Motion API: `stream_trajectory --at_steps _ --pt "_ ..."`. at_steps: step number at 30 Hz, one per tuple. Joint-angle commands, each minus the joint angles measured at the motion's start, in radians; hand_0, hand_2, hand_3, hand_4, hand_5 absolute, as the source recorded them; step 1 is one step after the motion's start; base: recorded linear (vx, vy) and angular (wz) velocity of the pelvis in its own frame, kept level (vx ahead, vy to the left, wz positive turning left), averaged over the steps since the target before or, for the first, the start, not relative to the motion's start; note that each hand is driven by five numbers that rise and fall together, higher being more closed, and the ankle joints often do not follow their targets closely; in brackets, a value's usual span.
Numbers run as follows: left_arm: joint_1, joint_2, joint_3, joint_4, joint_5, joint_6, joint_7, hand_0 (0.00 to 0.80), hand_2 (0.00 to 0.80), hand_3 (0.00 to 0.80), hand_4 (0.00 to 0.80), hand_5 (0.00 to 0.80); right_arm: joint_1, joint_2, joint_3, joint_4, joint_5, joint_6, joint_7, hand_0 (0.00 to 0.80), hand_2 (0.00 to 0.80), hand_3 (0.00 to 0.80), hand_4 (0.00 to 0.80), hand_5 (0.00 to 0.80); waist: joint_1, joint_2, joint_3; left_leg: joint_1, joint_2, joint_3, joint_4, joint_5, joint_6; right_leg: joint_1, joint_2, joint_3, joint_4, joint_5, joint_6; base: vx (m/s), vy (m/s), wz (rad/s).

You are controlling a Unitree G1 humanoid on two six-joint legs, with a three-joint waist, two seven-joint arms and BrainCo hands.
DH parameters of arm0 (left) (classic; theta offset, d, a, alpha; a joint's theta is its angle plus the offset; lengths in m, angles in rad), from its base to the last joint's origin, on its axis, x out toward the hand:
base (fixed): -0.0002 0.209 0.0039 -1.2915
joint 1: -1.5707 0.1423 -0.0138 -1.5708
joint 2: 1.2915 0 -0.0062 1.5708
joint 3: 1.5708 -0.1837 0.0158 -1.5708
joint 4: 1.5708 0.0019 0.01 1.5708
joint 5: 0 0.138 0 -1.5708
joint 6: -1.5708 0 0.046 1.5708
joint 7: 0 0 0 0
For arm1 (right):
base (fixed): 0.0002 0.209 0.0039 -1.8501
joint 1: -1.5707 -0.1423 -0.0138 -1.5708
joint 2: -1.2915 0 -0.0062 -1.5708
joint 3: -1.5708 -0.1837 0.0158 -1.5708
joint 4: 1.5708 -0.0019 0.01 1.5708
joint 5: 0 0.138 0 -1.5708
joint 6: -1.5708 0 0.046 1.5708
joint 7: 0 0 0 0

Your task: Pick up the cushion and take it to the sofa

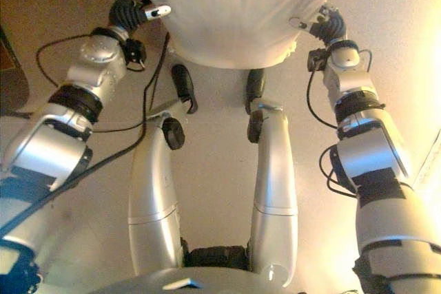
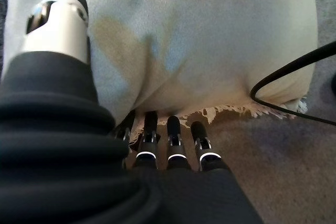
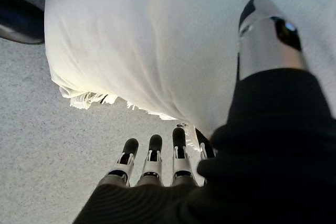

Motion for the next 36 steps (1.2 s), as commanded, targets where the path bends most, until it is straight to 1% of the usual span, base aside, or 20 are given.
stream_trajectory --at_steps 1,12,15,19,23,25,29,32,35,36 --pt "-0.101 -0.022 0.030 0.072 -0.021 -0.020 0.027 0.000 0.000 0.000 0.000 0.000 -0.117 -0.013 0.045 0.026 -0.009 -0.050 0.009 0.000 0.000 0.000 0.000 0.000 0.007 0.047 -0.010 0.070 0.006 -0.039 -0.005 -0.085 -0.063 0.101 0.018 0.030 -0.117 0.043 0.028 0.007 -0.015 -0.12" --pt "-0.122 -0.003 0.065 0.158 -0.005 0.031 0.100 0.000 0.000 0.000 0.000 0.000 -0.171 0.006 0.072 0.043 -0.019 -0.060 -0.001 0.000 0.000 0.000 0.000 0.000 0.020 0.047 -0.010 0.102 -0.002 -0.042 -0.079 -0.076 -0.076 0.143 0.027 0.012 -0.195 0.044 0.032 0.003 -0.012 -0.01" --pt "-0.132 0.001 0.074 0.173 0.005 0.043 0.100 0.000 0.000 0.000 0.000 0.000 -0.187 0.015 0.075 0.043 -0.027 -0.055 -0.008 0.000 0.000 0.000 0.000 0.000 0.021 0.049 -0.010 0.107 -0.007 -0.044 -0.096 -0.075 -0.077 0.148 0.033 0.011 -0.213 0.042 0.031 0.000 0.000 0.00" --pt "-0.143 -0.007 0.068 0.167 -0.001 0.014 0.030 0.000 0.000 0.000 0.000 0.000 -0.203 0.026 0.089 0.035 -0.025 -0.061 0.015 0.000 0.000 0.000 0.000 0.000 0.023 0.050 -0.010 0.109 -0.008 -0.045 -0.109 -0.071 -0.080 0.153 0.036 0.007 -0.226 0.044 0.032 -0.004 0.003 0.03" --pt "-0.152 -0.026 0.043 0.115 -0.062 -0.020 -0.078 0.000 0.000 0.000 0.000 0.000 -0.215 0.029 0.111 0.011 0.001 -0.101 0.099 0.000 0.000 0.000 0.000 0.000 0.021 0.052 -0.010 0.109 -0.007 -0.042 -0.121 -0.065 -0.082 0.152 0.037 0.007 -0.239 0.049 0.035 -0.005 0.007 0.02" --pt "-0.157 -0.040 0.024 0.078 -0.087 -0.017 -0.125 0.000 0.000 0.000 0.000 0.000 -0.217 0.035 0.118 -0.011 0.002 -0.117 0.140 0.000 0.000 0.000 0.000 0.000 0.019 0.051 -0.010 0.110 -0.007 -0.040 -0.126 -0.064 -0.083 0.153 0.037 0.006 -0.246 0.053 0.037 0.000 0.000 0.00" --pt "-0.162 -0.060 0.001 0.029 -0.115 0.004 -0.228 0.000 0.000 0.000 0.000 0.000 -0.225 0.051 0.135 -0.043 0.015 -0.129 0.195 0.000 0.000 0.000 0.000 0.000 0.018 0.053 -0.010 0.114 0.000 -0.034 -0.128 -0.063 -0.085 0.160 0.032 0.001 -0.257 0.055 0.040 0.000 0.000 0.00" --pt "-0.176 -0.075 -0.023 0.023 -0.120 0.013 -0.250 0.000 0.000 0.000 0.000 0.000 -0.236 0.068 0.145 -0.044 0.024 -0.135 0.216 0.000 0.000 0.000 0.000 0.000 0.017 0.053 -0.010 0.107 0.001 -0.033 -0.120 -0.064 -0.085 0.157 0.030 0.001 -0.257 0.060 0.040 0.000 0.000 0.00" --pt "-0.191 -0.091 -0.026 0.015 -0.122 0.005 -0.263 0.000 0.000 0.000 0.000 0.000 -0.240 0.088 0.150 -0.055 0.015 -0.153 0.229 0.000 0.000 0.000 0.000 0.000 0.015 0.049 -0.010 0.107 0.001 -0.034 -0.124 -0.061 -0.087 0.159 0.033 0.001 -0.267 0.064 0.042 0.000 0.000 0.00" --pt "-0.196 -0.097 -0.028 0.009 -0.121 0.002 -0.264 0.075 0.075 0.075 0.075 0.075 -0.243 0.095 0.153 -0.059 0.009 -0.155 0.234 0.169 0.169 0.169 0.169 0.169 0.015 0.048 -0.010 0.106 0.000 -0.035 -0.127 -0.060 -0.087 0.160 0.034 0.002 -0.272 0.066 0.042 0.000 0.000 0.00"
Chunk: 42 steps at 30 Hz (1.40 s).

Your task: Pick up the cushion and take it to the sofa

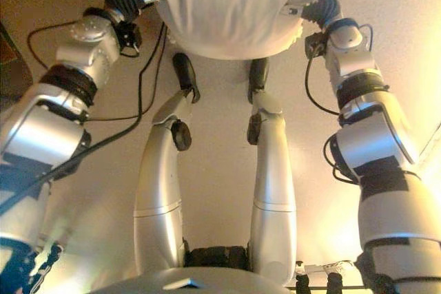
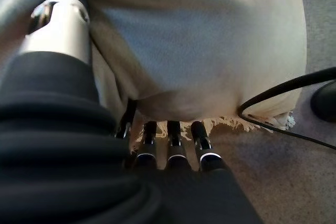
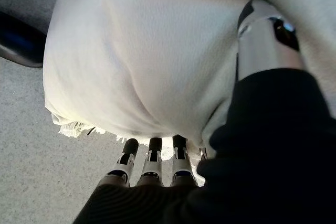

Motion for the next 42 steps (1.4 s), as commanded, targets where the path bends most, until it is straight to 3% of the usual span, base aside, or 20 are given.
stream_trajectory --at_steps 1,2,14,21,26,31,34,42 --pt "-0.083 -0.084 0.009 -0.097 -0.033 -0.045 -0.085 0.533 0.533 0.533 0.533 0.533 -0.159 0.100 0.053 -0.105 0.006 -0.117 0.087 0.800 0.800 0.800 0.800 0.800 -0.015 0.044 -0.008 0.038 0.015 -0.043 0.094 -0.125 -0.064 0.108 0.029 0.019 -0.088 0.026 0.037 0.000 0.000 0.00" --pt "-0.085 -0.087 0.004 -0.099 -0.032 -0.051 -0.091 0.800 0.800 0.800 0.800 0.800 -0.160 0.105 0.056 -0.107 0.005 -0.117 0.090 0.800 0.800 0.800 0.800 0.800 -0.015 0.044 -0.008 0.040 0.015 -0.043 0.091 -0.124 -0.064 0.110 0.029 0.019 -0.092 0.027 0.038 -0.020 -0.024 0.04" --pt "-0.087 -0.084 -0.001 -0.098 -0.029 -0.095 -0.072 0.800 0.800 0.800 0.800 0.800 -0.142 0.132 0.047 -0.109 0.020 -0.147 0.019 0.800 0.800 0.800 0.800 0.800 -0.010 0.033 -0.008 0.052 0.013 -0.054 0.066 -0.106 -0.073 0.136 0.034 0.012 -0.132 0.045 0.040 -0.002 -0.002 0.00" --pt "-0.028 -0.081 0.030 -0.138 -0.039 -0.148 -0.037 0.800 0.800 0.800 0.800 0.800 -0.060 0.141 -0.002 -0.165 0.061 -0.204 -0.020 0.800 0.800 0.800 0.800 0.800 -0.007 0.012 -0.008 0.070 0.019 -0.071 0.080 -0.104 -0.079 0.159 0.030 0.009 -0.119 0.052 0.040 0.000 0.000 0.00" --pt "0.113 -0.083 0.045 -0.244 0.035 -0.212 0.039 0.800 0.800 0.800 0.800 0.800 0.115 0.141 -0.054 -0.293 0.045 -0.252 -0.093 0.800 0.800 0.800 0.800 0.800 -0.004 -0.006 -0.008 0.139 0.036 -0.079 0.074 -0.089 -0.089 0.228 0.017 0.005 -0.118 0.058 0.043 0.044 -0.015 0.01" --pt "0.337 -0.078 0.086 -0.411 0.092 -0.266 0.147 0.800 0.800 0.800 0.800 0.800 0.392 0.136 -0.119 -0.528 0.028 -0.300 -0.179 0.800 0.800 0.800 0.800 0.800 -0.006 -0.032 -0.008 0.278 0.058 -0.078 0.042 -0.069 -0.093 0.363 0.002 -0.007 -0.139 0.063 0.049 0.056 -0.017 0.00" --pt "0.459 -0.090 0.131 -0.490 0.122 -0.278 0.178 0.800 0.800 0.800 0.800 0.800 0.533 0.149 -0.138 -0.647 -0.025 -0.302 -0.249 0.800 0.800 0.800 0.800 0.800 -0.007 -0.043 -0.008 0.390 0.067 -0.074 -0.005 -0.064 -0.088 0.469 -0.006 -0.019 -0.176 0.058 0.052 0.078 -0.012 0.04" --pt "0.692 -0.130 0.211 -0.595 0.135 -0.323 0.185 0.800 0.800 0.800 0.800 0.800 0.732 0.162 -0.208 -0.776 -0.034 -0.276 -0.222 0.800 0.800 0.800 0.800 0.800 0.002 -0.055 -0.046 0.706 0.046 -0.048 -0.168 -0.046 -0.077 0.781 -0.023 -0.066 -0.329 0.057 0.054 0.124 0.057 0.03"
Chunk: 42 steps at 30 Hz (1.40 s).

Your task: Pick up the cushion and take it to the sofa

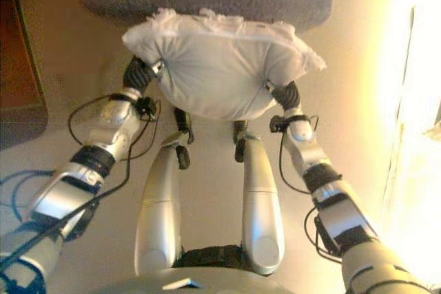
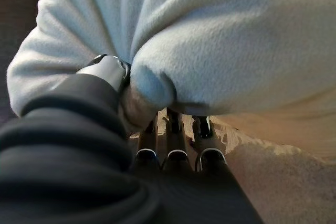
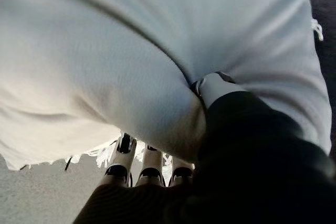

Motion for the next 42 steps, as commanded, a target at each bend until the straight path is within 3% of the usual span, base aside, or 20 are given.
stream_trajectory --at_steps 1,5,9,12,15,19,22,27,32,37,40,42 --pt "0.005 -0.095 0.018 -0.147 0.030 -0.104 -0.021 0.800 0.800 0.800 0.800 0.800 -0.037 0.012 -0.035 -0.200 -0.032 -0.080 0.053 0.800 0.800 0.800 0.800 0.800 0.026 0.037 -0.058 0.073 0.041 -0.014 -0.007 -0.021 -0.053 0.129 -0.029 -0.016 -0.174 0.097 0.040 0.039 0.051 0.02" --pt "0.072 -0.103 0.039 -0.183 0.043 -0.094 -0.021 0.800 0.800 0.800 0.800 0.800 0.015 0.026 -0.050 -0.238 -0.042 -0.033 0.067 0.800 0.800 0.800 0.800 0.800 0.037 0.028 -0.120 0.187 0.027 -0.017 -0.085 -0.005 -0.045 0.248 -0.032 -0.032 -0.249 0.105 0.042 0.097 0.012 0.03" --pt "0.148 -0.106 0.057 -0.212 0.065 -0.069 -0.010 0.800 0.800 0.800 0.800 0.800 0.093 0.030 -0.074 -0.256 0.050 0.021 0.131 0.800 0.800 0.800 0.800 0.800 0.050 0.014 -0.199 0.318 0.020 -0.033 -0.174 0.016 -0.043 0.390 -0.023 -0.040 -0.345 0.115 0.042 0.163 -0.019 0.04" --pt "0.196 -0.113 0.084 -0.231 0.070 -0.041 0.016 0.800 0.800 0.800 0.800 0.800 0.154 0.056 -0.105 -0.272 0.114 0.059 0.147 0.800 0.800 0.800 0.800 0.800 0.052 0.005 -0.267 0.423 0.019 -0.037 -0.234 0.018 -0.042 0.498 -0.004 -0.029 -0.422 0.125 0.042 0.223 -0.037 -0.01" --pt "0.235 -0.124 0.119 -0.242 0.070 -0.003 0.052 0.800 0.800 0.800 0.800 0.800 0.183 0.073 -0.105 -0.291 0.044 0.073 0.118 0.800 0.800 0.800 0.800 0.800 0.053 -0.006 -0.333 0.506 0.023 -0.043 -0.264 0.013 -0.039 0.587 0.015 -0.013 -0.471 0.132 0.039 0.255 -0.064 -0.01" --pt "0.275 -0.127 0.143 -0.257 0.121 0.022 0.086 0.800 0.800 0.800 0.800 0.800 0.180 0.076 -0.110 -0.309 0.065 0.117 0.106 0.800 0.800 0.800 0.800 0.800 0.057 -0.018 -0.402 0.582 0.022 -0.057 -0.282 -0.001 -0.036 0.664 0.037 0.010 -0.507 0.130 0.032 0.216 -0.056 0.06" --pt "0.321 -0.129 0.194 -0.279 0.056 0.016 0.048 0.800 0.800 0.800 0.800 0.800 0.196 0.086 -0.132 -0.323 0.104 0.131 0.144 0.800 0.800 0.800 0.800 0.800 0.059 -0.025 -0.438 0.622 0.026 -0.054 -0.283 -0.011 -0.034 0.704 0.046 0.021 -0.529 0.131 0.026 0.145 -0.030 0.01" --pt "0.392 -0.144 0.240 -0.308 0.030 0.046 0.011 0.800 0.800 0.800 0.800 0.800 0.223 0.080 -0.138 -0.334 0.049 0.192 0.150 0.800 0.800 0.800 0.800 0.800 0.061 -0.025 -0.455 0.605 0.016 -0.032 -0.178 -0.003 -0.026 0.744 0.057 0.026 -0.531 0.123 0.005 0.061 0.003 -0.07" --pt "0.364 -0.155 0.224 -0.231 0.022 0.057 -0.022 0.800 0.800 0.800 0.800 0.800 0.221 0.070 -0.150 -0.248 0.097 0.206 0.171 0.800 0.800 0.800 0.800 0.800 0.044 0.005 -0.492 0.688 -0.014 0.036 -0.344 -0.021 -0.013 0.766 0.059 0.000 -0.531 0.107 0.024 0.089 0.130 0.10" --pt "0.323 -0.143 0.195 -0.198 0.037 0.056 -0.023 0.800 0.800 0.800 0.800 0.800 0.235 0.075 -0.153 -0.231 0.118 0.188 0.165 0.800 0.800 0.800 0.800 0.800 0.026 0.026 -0.517 0.742 -0.024 0.044 -0.421 -0.014 0.000 0.756 0.035 0.000 -0.501 0.111 0.054 0.072 0.157 0.04" --pt "0.278 -0.121 0.189 -0.172 0.025 0.072 -0.032 0.800 0.800 0.800 0.800 0.800 0.203 0.085 -0.143 -0.202 0.122 0.159 0.151 0.800 0.800 0.800 0.800 0.800 0.025 0.036 -0.519 0.750 -0.040 0.059 -0.439 -0.017 0.023 0.726 0.002 -0.006 -0.412 0.135 0.083 0.009 0.155 0.06" --pt "0.243 -0.103 0.176 -0.138 0.008 0.082 -0.052 0.800 0.800 0.800 0.800 0.800 0.176 0.092 -0.134 -0.181 0.134 0.151 0.141 0.800 0.800 0.800 0.800 0.800 0.023 0.045 -0.513 0.745 -0.052 0.061 -0.435 -0.022 0.042 0.676 -0.019 0.004 -0.280 0.173 0.093 -0.020 0.164 0.02"
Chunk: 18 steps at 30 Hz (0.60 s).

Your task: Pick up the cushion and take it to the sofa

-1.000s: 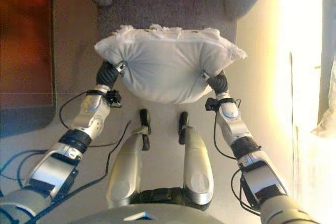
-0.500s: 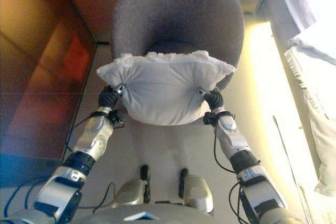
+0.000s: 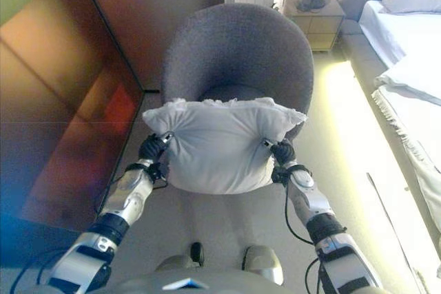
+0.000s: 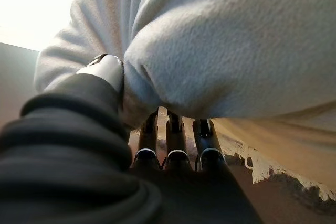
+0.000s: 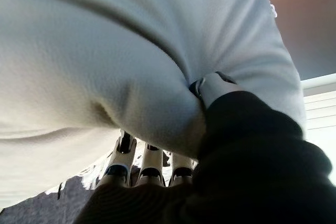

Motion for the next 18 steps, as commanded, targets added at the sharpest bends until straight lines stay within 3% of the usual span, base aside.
stream_trajectory --at_steps 1,3,5,7,11,14,18 --pt "-0.172 0.043 -0.020 0.057 -0.062 -0.052 -0.061 0.800 0.800 0.800 0.800 0.800 -0.132 0.052 -0.004 -0.007 0.078 -0.128 0.018 0.800 0.800 0.800 0.800 0.800 -0.008 -0.012 -0.046 0.024 -0.040 0.037 0.029 -0.087 0.063 -0.028 -0.057 0.046 0.121 0.210 0.063 -0.033 0.175 0.04" --pt "-0.207 0.059 -0.039 0.075 -0.094 -0.043 -0.072 0.800 0.800 0.800 0.800 0.800 -0.146 0.044 0.010 0.010 0.084 -0.131 0.016 0.800 0.800 0.800 0.800 0.800 -0.012 0.002 -0.031 0.023 -0.044 0.029 0.035 -0.091 0.071 -0.095 -0.071 0.072 0.275 0.270 0.057 -0.010 0.158 0.07" --pt "-0.219 0.069 -0.043 0.083 -0.114 -0.034 -0.090 0.800 0.800 0.800 0.800 0.800 -0.165 0.030 0.025 0.030 0.094 -0.125 0.019 0.800 0.800 0.800 0.800 0.800 -0.016 0.008 -0.019 0.038 -0.046 0.022 0.030 -0.094 0.069 -0.133 -0.072 0.090 0.313 0.317 0.063 0.100 0.073 0.11" --pt "-0.226 0.071 -0.042 0.088 -0.113 -0.026 -0.095 0.800 0.800 0.800 0.800 0.800 -0.182 0.028 0.033 0.038 0.102 -0.113 0.021 0.800 0.800 0.800 0.800 0.800 -0.022 -0.002 -0.014 0.059 -0.052 0.024 0.017 -0.097 0.064 -0.141 -0.065 0.091 0.222 0.333 0.071 0.209 -0.049 -0.08" --pt "-0.248 0.059 -0.056 0.103 -0.104 -0.026 -0.077 0.800 0.800 0.800 0.800 0.800 -0.179 0.023 0.042 0.014 0.122 -0.102 0.015 0.800 0.800 0.800 0.800 0.800 -0.069 -0.045 0.003 0.106 -0.081 -0.010 0.039 -0.167 0.058 -0.171 -0.022 0.126 -0.148 0.336 0.084 0.291 -0.112 -0.06" --pt "-0.236 0.045 -0.056 0.107 -0.094 -0.046 -0.095 0.800 0.800 0.800 0.800 0.800 -0.158 0.011 0.028 0.018 0.115 -0.108 0.036 0.800 0.800 0.800 0.800 0.800 -0.101 -0.064 0.022 0.163 -0.092 -0.030 0.054 -0.235 0.066 -0.238 -0.011 0.121 -0.344 0.433 0.115 0.388 -0.068 0.34" --pt "-0.199 0.038 -0.031 0.081 -0.035 -0.049 -0.119 0.800 0.800 0.800 0.800 0.800 -0.139 0.010 -0.011 0.013 0.111 -0.104 0.068 0.800 0.800 0.800 0.800 0.800 -0.107 -0.072 0.036 0.217 -0.075 -0.015 0.089 -0.297 0.079 -0.272 -0.016 0.069 -0.341 0.458 0.113 0.424 -0.125 0.50"
